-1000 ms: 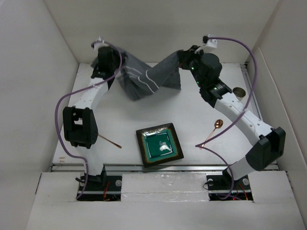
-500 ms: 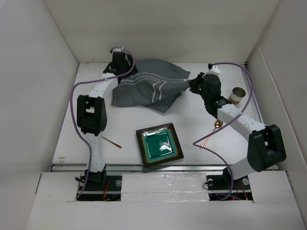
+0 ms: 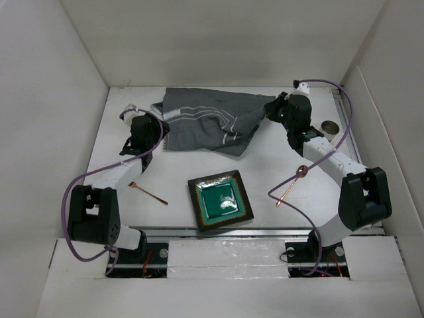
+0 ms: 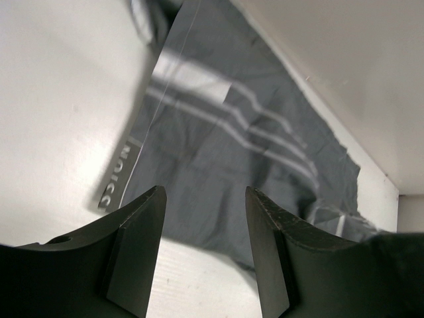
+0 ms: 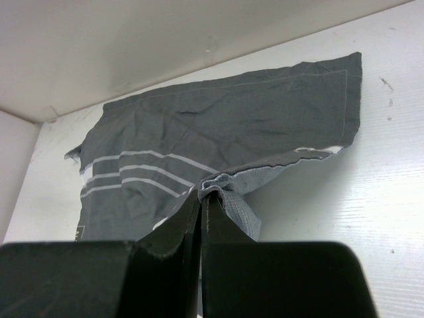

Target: Set the dinner table for one person

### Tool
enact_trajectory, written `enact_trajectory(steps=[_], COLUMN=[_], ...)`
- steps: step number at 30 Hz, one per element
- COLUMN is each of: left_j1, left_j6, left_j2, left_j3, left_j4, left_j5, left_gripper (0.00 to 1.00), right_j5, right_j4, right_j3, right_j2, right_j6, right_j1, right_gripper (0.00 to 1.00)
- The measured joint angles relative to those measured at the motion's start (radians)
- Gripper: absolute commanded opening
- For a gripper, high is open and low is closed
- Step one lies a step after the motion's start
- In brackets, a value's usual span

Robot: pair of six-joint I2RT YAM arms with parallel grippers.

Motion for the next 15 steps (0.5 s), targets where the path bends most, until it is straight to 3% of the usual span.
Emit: enact_trajectory(steps=[3,8,15], left_j1=[0.000,0.000,0.000], left_j6=[-0.064,-0.158,-0.266], left_j2=[0.063,0.202,0.225], left_j3=[-0.079,-0.108,-0.115], left_j4=[0.037,-0.042,-0.021], left_j5=[0.036,0.040,0.019], left_gripper=[0.49,0.49,0.46], right_j5=[-0.024,-0.048,-0.068], right_j4=[0.008,0.014,0.016], right_j3=[-0.007,-0.023,-0.037], right_j2=[0.000,-0.020,-0.064], right_j6=[0.008,0.014,0.020], right_j1=[-0.008,-0.020,-0.028], right_gripper=[0.00,0.00,0.00])
